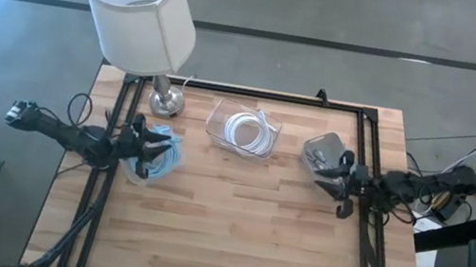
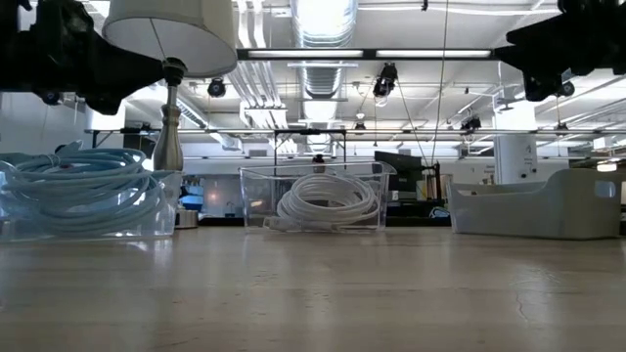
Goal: Pick & Place USB Port
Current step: Return to home position
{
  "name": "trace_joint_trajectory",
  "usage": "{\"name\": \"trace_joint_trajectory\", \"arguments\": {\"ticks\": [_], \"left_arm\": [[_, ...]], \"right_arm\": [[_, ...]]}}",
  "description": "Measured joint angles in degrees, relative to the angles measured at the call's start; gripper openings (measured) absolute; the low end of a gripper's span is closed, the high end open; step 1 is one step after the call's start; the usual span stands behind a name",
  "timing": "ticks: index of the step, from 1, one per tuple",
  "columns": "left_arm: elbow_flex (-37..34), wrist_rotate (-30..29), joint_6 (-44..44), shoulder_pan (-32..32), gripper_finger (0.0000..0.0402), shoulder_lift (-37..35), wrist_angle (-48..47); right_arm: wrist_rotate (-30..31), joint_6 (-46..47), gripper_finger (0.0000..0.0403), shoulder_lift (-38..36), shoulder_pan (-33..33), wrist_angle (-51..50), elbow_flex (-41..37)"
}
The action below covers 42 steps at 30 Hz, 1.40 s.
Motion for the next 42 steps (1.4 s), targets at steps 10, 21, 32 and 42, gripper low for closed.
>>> {"name": "trace_joint_trajectory", "arguments": {"ticks": [10,21,32,42], "left_arm": [[-0.15,-2.53,2.1,0.11,0.0124,-2.57,-0.93],[-0.21,-2.66,1.69,0.17,0.0124,-3.41,-4.43],[-0.26,-1.91,0.72,0.36,0.0124,-3.55,-11.12],[-0.29,1.5,4.43,0.35,0.0124,-3.15,-14.42]], "right_arm": [[0.01,-0.64,0.0122,-9.87,0.0,-5.55,-2.75],[-0.05,-1.36,0.0111,-11.09,0.03,-7.87,-5.97],[-1.5,-4.72,0.0124,-10.83,0.04,-7.71,-6.07],[-1.02,-10.03,0.0127,-10.81,0.04,-7.61,-6.07]]}}
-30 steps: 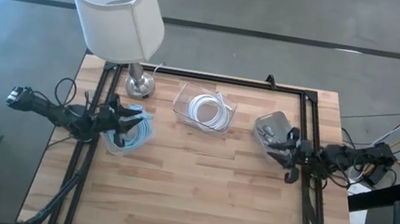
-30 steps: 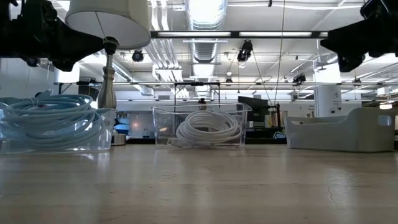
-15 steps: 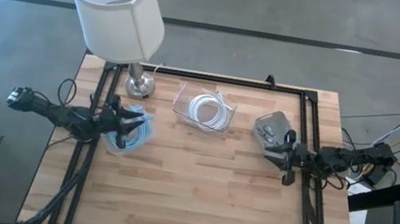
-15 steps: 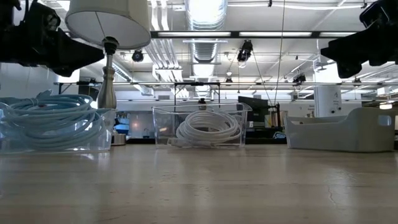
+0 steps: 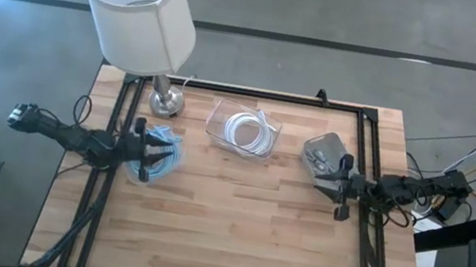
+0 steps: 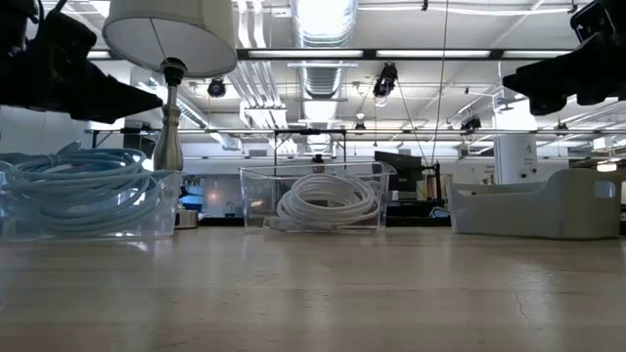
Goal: Pick & Place USB Port
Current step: Return to home position
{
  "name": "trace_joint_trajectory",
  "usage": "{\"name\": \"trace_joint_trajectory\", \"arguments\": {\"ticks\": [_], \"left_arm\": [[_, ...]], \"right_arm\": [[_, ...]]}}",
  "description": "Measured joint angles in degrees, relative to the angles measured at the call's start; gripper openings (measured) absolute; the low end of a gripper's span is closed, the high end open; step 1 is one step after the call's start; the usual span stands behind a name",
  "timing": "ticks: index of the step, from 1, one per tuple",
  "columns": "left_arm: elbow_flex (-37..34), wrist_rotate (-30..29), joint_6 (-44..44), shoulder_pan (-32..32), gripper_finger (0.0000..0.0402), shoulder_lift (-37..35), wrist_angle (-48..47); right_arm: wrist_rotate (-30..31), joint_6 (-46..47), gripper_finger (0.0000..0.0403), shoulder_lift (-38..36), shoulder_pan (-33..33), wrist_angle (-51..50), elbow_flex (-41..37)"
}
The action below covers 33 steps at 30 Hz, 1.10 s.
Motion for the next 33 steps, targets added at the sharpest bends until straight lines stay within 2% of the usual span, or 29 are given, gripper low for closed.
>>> {"name": "trace_joint_trajectory", "arguments": {"ticks": [16,33], "left_arm": [[-0.01,1.59,8.85,0.0,0.0124,0.0,-0.55],[-0.03,1.55,6.88,0.0,0.0124,0.0,-0.6]], "right_arm": [[0.05,-0.96,0.0105,0.0,0.0,0.02,0.0],[0.08,-0.96,0.011,0.0,0.0,0.02,0.02]]}}
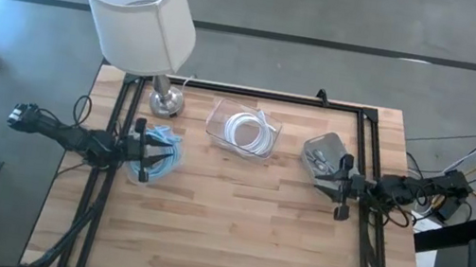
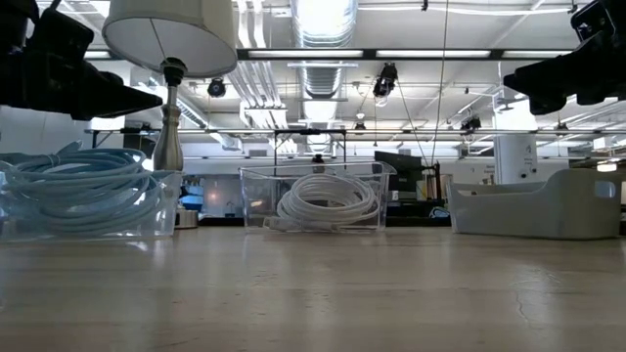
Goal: Pick & Place USB Port
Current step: Return to home position
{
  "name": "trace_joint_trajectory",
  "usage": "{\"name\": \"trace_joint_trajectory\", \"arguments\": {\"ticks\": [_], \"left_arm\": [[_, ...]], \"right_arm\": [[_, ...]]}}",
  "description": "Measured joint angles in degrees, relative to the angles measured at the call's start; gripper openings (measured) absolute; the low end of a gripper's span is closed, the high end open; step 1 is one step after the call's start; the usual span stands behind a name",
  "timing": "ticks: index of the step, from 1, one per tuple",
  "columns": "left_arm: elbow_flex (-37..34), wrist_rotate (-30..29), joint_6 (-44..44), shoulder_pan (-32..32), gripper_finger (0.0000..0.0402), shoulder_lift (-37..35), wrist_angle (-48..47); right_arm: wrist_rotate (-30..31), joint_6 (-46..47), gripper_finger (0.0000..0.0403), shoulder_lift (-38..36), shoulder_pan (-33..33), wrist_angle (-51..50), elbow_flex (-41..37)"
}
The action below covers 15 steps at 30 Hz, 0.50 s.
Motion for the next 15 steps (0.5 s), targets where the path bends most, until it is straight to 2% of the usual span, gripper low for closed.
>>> {"name": "trace_joint_trajectory", "arguments": {"ticks": [15], "left_arm": [[0.0,-0.07,-0.09,0.0,0.0124,0.0,0.06]], "right_arm": [[-0.02,0.02,0.0099,0.02,0.0,-0.01,0.02]]}}
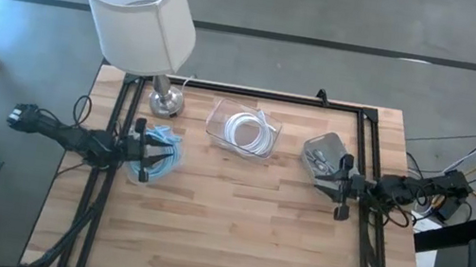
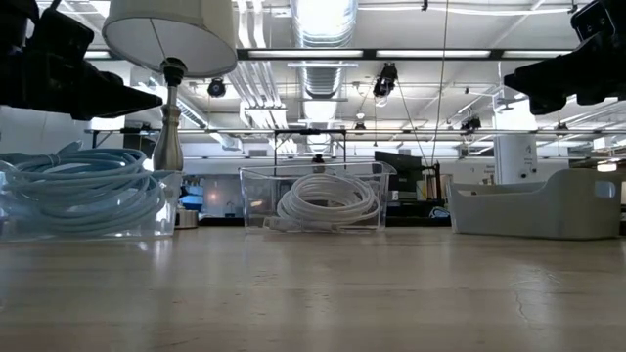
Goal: Pick & Place USB Port
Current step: Return to home position
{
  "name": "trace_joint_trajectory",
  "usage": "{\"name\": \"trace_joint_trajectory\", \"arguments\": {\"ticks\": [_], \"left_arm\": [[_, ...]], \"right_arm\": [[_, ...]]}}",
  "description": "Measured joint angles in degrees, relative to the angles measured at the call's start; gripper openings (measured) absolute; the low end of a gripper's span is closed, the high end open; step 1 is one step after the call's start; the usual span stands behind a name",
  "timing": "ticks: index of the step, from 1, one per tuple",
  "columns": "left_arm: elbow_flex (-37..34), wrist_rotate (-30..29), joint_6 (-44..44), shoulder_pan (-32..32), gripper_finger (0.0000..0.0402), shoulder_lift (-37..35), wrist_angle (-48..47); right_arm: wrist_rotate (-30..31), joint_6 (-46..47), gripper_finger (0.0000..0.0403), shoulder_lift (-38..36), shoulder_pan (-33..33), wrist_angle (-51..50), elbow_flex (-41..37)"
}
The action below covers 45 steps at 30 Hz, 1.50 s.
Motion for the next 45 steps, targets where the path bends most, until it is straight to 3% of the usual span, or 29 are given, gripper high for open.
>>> {"name": "trace_joint_trajectory", "arguments": {"ticks": [10,24,45], "left_arm": [[0.0,-0.02,0.0,-0.02,0.0124,0.02,0.0],[0.0,-0.02,0.0,-0.02,0.0124,0.02,0.02],[0.24,-0.02,0.0,-0.02,0.0124,0.02,0.03]], "right_arm": [[-0.01,0.0,0.0088,-0.02,0.0,0.01,0.02],[-0.02,0.0,0.0102,0.0,0.0,-0.01,0.02],[-0.02,0.0,0.0075,0.0,-0.01,-0.01,0.02]]}}
